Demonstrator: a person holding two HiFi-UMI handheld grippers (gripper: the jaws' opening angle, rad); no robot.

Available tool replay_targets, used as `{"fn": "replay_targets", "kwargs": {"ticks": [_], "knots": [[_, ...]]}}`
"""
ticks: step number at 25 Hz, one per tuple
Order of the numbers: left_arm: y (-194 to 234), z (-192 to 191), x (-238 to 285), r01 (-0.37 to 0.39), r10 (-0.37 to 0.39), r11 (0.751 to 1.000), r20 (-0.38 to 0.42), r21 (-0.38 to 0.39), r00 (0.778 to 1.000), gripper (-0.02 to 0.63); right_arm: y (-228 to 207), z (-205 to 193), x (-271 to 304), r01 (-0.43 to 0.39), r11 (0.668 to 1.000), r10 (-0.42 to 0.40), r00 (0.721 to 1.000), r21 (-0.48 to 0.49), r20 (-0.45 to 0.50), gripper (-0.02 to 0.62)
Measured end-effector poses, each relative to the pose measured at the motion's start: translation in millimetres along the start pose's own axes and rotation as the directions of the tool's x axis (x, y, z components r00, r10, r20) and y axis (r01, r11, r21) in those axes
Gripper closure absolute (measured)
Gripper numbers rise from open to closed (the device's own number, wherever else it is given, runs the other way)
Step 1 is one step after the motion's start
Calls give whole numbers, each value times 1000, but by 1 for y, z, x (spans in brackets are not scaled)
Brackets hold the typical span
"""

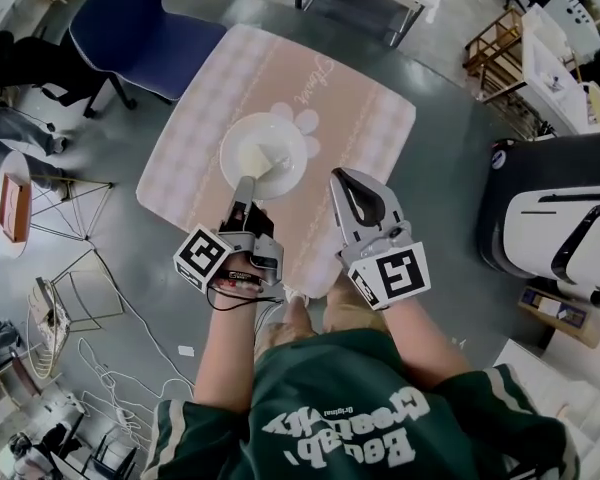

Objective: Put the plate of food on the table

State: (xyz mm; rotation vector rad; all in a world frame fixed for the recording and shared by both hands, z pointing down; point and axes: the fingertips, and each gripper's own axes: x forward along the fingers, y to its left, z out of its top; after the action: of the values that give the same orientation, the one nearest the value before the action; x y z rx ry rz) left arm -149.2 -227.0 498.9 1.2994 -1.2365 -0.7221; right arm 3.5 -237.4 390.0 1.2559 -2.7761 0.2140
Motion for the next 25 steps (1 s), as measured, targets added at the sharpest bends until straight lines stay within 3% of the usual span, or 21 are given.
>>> {"fn": "replay_targets", "kwargs": {"ticks": [14, 25], "knots": [[45, 9, 61, -91, 94, 995, 59, -44, 994, 584, -51, -39, 69, -99, 995, 101, 991, 27, -89, 581], [100, -2, 105, -176, 177, 983, 7, -42, 984, 583, -69, -77, 108, -128, 991, 134, 978, 51, -159, 581]]}}
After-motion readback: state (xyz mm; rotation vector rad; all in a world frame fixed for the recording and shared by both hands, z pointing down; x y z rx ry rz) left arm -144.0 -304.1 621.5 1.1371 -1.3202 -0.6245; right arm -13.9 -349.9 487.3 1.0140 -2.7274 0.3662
